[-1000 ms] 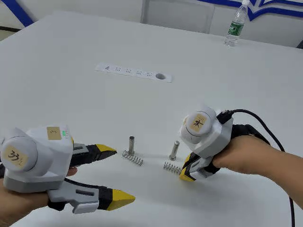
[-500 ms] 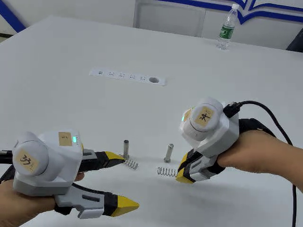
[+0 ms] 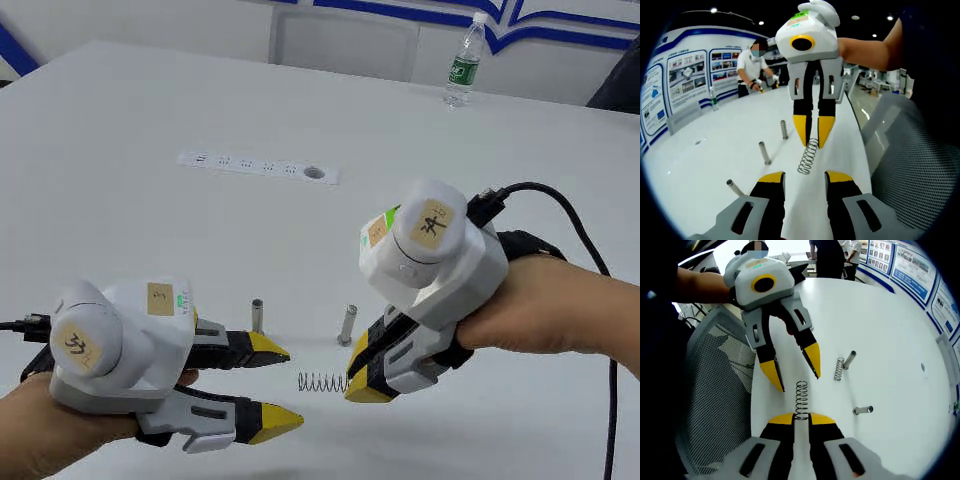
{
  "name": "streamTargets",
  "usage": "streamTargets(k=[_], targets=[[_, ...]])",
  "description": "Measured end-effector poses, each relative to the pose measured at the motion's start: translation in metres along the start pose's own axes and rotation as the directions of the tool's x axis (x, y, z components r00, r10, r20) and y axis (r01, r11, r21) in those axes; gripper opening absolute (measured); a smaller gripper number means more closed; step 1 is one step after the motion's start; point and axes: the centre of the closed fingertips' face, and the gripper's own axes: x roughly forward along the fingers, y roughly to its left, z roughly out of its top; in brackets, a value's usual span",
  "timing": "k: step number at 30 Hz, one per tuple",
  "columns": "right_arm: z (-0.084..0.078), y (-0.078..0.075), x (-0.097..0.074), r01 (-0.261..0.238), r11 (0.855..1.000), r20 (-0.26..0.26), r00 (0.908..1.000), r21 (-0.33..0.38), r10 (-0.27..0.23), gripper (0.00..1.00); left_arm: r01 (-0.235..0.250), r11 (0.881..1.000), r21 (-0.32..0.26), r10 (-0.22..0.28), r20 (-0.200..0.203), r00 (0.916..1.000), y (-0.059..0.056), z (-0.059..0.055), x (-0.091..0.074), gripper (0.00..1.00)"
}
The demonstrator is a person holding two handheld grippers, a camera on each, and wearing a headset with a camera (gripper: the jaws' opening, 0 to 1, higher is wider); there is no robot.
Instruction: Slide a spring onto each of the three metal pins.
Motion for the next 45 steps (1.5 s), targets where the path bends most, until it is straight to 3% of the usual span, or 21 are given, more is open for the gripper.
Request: streamTargets(k=[11, 19, 35, 45], targets=[[0.003, 0.010, 0.001, -0.040, 0.999, -0.015, 0.9991, -0.026, 0.040, 0.12, 0.042, 0.998, 0.053, -0.042, 0.014, 0.9990, -0.011, 0.004, 0.003, 0.13], [0.010, 0.012, -0.004, -0.028, 0.999, -0.001, 0.9996, -0.045, 0.028, 0.12, 0.052, 0.998, 0.047, -0.053, 0.004, 0.9986, -0.012, 0.002, 0.004, 0.11], [0.043, 0.016, -0.012, -0.003, 0.994, 0.069, 0.9975, -0.111, 0.010, 0.12, 0.061, 0.997, 0.040, -0.061, 0.008, 0.9981, -0.015, 0.005, 0.007, 0.11], [0.044, 0.017, -0.011, 0.001, 0.992, 0.062, 0.9980, -0.127, 0.007, 0.12, 0.062, 0.997, 0.040, -0.063, 0.009, 0.9980, -0.015, 0.005, 0.007, 0.11]])
